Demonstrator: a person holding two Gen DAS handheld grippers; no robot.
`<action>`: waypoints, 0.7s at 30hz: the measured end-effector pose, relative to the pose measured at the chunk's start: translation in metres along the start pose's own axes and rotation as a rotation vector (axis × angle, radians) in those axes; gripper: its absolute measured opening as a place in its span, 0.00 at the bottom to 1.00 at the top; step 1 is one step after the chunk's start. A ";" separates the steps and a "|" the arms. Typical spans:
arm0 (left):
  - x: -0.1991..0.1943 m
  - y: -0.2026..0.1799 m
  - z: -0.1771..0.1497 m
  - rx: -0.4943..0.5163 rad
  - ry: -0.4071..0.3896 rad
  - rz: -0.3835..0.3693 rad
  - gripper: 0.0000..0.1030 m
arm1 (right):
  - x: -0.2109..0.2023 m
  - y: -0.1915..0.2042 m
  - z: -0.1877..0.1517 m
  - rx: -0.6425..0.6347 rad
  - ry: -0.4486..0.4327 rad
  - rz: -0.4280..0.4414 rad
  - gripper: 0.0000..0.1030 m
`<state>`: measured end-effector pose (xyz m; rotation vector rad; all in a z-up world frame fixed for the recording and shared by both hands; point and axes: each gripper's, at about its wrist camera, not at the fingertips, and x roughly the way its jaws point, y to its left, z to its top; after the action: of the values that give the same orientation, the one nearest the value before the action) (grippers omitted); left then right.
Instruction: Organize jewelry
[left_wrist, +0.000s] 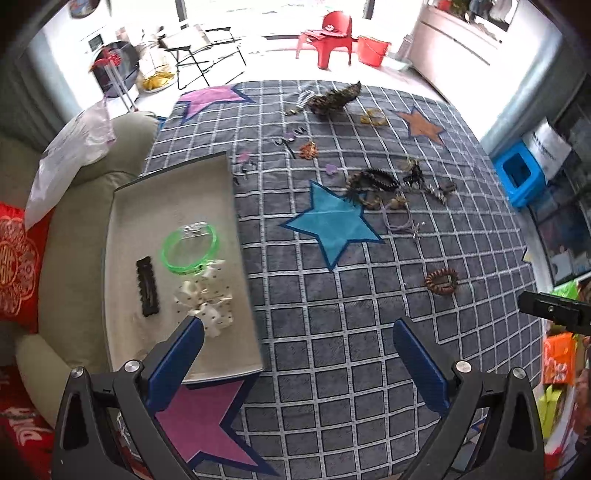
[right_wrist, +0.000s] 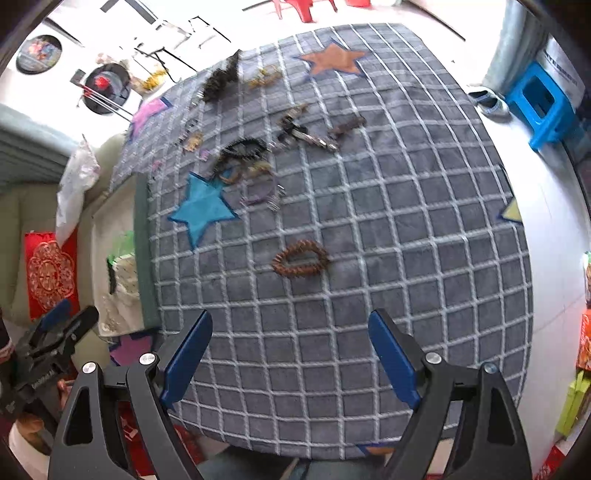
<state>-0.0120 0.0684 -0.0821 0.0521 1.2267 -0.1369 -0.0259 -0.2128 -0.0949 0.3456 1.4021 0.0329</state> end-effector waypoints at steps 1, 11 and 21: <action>0.003 -0.005 0.001 0.002 0.006 0.002 1.00 | 0.001 -0.006 0.000 0.002 0.005 -0.009 0.86; 0.020 -0.036 0.018 -0.085 0.044 0.056 1.00 | 0.008 -0.041 0.030 -0.063 0.048 -0.032 0.86; 0.033 -0.055 0.032 -0.172 0.074 0.081 1.00 | 0.018 -0.051 0.074 -0.159 0.067 -0.034 0.86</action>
<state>0.0212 0.0076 -0.1001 -0.0430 1.3045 0.0422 0.0394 -0.2737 -0.1158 0.1901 1.4606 0.1289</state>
